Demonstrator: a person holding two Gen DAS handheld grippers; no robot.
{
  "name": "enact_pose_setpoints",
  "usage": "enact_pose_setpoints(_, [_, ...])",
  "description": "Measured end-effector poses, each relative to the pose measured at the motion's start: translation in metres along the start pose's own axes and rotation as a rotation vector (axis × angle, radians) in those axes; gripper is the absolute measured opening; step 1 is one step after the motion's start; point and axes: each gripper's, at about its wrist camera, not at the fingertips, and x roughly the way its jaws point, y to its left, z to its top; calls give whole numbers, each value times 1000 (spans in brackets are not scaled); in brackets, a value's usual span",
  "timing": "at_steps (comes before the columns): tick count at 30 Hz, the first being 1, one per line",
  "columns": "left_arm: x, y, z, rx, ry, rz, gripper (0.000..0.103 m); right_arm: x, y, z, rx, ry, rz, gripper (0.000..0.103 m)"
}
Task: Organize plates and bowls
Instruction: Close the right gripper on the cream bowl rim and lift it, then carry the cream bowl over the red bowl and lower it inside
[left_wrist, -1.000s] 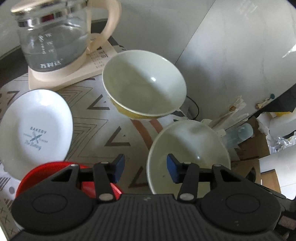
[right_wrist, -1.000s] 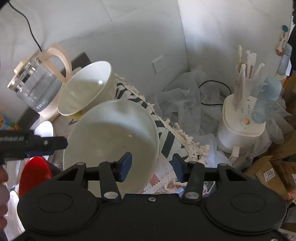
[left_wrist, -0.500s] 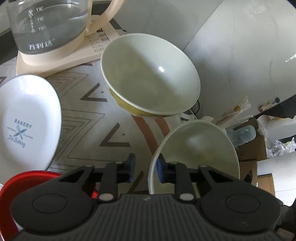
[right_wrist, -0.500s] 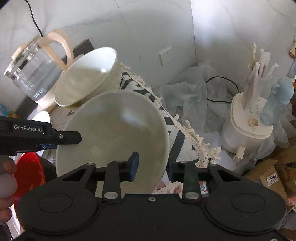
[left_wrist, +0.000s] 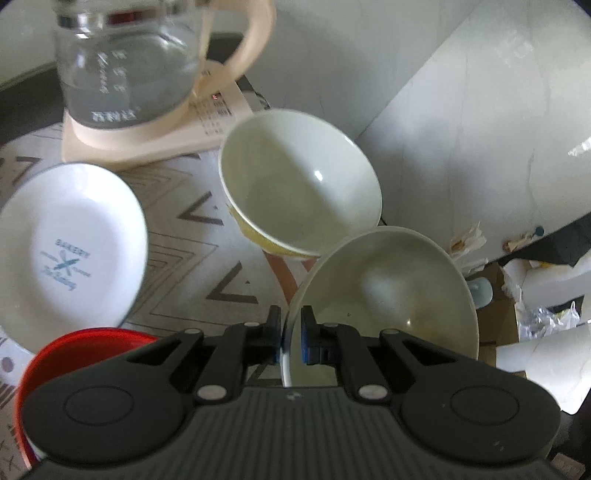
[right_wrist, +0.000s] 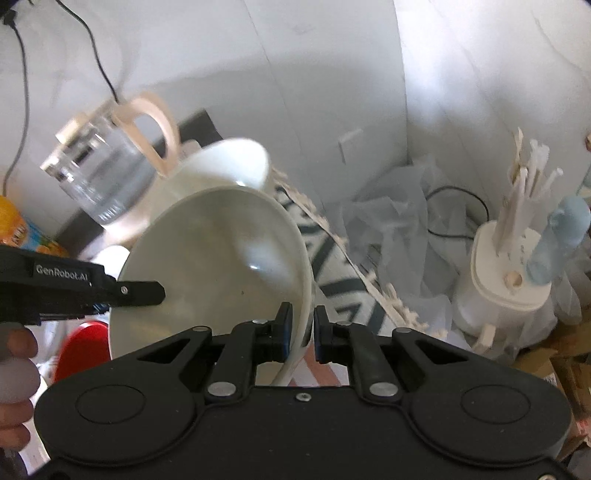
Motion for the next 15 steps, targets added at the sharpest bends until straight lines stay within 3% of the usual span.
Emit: enact_pose_setpoints(15, [-67, 35, -18, -110, -100, 45, 9, -28, 53, 11, -114, -45, 106, 14])
